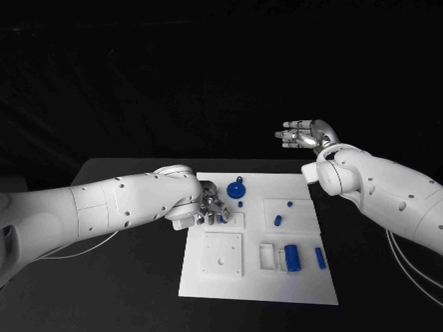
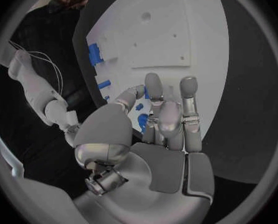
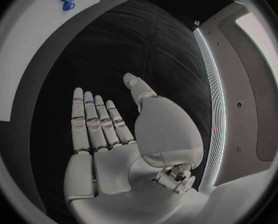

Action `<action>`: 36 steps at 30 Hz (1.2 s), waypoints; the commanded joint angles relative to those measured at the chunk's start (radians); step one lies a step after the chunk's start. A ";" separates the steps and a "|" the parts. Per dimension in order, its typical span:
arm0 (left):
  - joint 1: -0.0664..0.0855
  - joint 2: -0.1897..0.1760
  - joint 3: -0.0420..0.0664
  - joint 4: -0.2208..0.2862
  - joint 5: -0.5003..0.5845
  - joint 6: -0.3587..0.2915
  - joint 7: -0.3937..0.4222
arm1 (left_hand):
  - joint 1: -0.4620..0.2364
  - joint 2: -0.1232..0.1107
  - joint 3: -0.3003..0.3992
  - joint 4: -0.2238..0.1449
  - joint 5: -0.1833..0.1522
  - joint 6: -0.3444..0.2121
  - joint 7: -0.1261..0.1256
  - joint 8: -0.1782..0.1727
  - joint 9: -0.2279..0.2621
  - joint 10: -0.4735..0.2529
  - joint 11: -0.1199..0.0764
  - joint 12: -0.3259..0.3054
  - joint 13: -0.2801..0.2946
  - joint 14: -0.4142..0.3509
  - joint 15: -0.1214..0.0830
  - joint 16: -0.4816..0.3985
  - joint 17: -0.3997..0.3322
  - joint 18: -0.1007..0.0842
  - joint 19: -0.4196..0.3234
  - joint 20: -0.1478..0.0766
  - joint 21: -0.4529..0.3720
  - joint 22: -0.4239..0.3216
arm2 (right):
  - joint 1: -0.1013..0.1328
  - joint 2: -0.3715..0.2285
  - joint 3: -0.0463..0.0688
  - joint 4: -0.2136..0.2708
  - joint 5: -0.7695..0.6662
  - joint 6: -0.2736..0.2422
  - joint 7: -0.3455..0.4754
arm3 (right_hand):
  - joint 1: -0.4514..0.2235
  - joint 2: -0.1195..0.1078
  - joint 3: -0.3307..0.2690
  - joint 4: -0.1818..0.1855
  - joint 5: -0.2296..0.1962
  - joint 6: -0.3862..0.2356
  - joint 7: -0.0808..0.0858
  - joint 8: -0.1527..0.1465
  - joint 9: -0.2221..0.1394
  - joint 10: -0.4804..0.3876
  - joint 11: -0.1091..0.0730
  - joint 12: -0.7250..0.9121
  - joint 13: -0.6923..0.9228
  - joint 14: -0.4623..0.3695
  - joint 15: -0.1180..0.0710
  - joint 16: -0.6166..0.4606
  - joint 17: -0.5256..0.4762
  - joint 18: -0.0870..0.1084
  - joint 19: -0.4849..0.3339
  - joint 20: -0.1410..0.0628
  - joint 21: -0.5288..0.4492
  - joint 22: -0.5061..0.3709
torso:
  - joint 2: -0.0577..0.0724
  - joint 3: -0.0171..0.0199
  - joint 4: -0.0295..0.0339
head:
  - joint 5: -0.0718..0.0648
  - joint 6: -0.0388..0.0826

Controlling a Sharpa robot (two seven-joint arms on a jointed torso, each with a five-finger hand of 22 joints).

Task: Assemble the parts on the task board

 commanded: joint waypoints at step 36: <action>-0.012 0.020 -0.001 -0.013 -0.006 -0.002 0.002 | 0.010 0.018 0.078 -0.076 -0.010 0.158 -0.111 0.007 0.000 0.034 -0.019 0.004 -0.006 -0.002 -0.006 0.004 -0.005 -0.003 0.000 0.003 0.004 0.017 | -0.005 -0.003 0.000 0.003 -0.009 0.017 0.004 | -0.005 0.003 -0.001 0.005 0.007 -0.002 0.003 -0.006 -0.001 -0.008 0.002 -0.006 -0.002 -0.006 0.001 -0.005 -0.001 -0.015 -0.008 0.003 0.001 -0.001 | 0.000 0.0006 -0.0006 | -0.001 0.001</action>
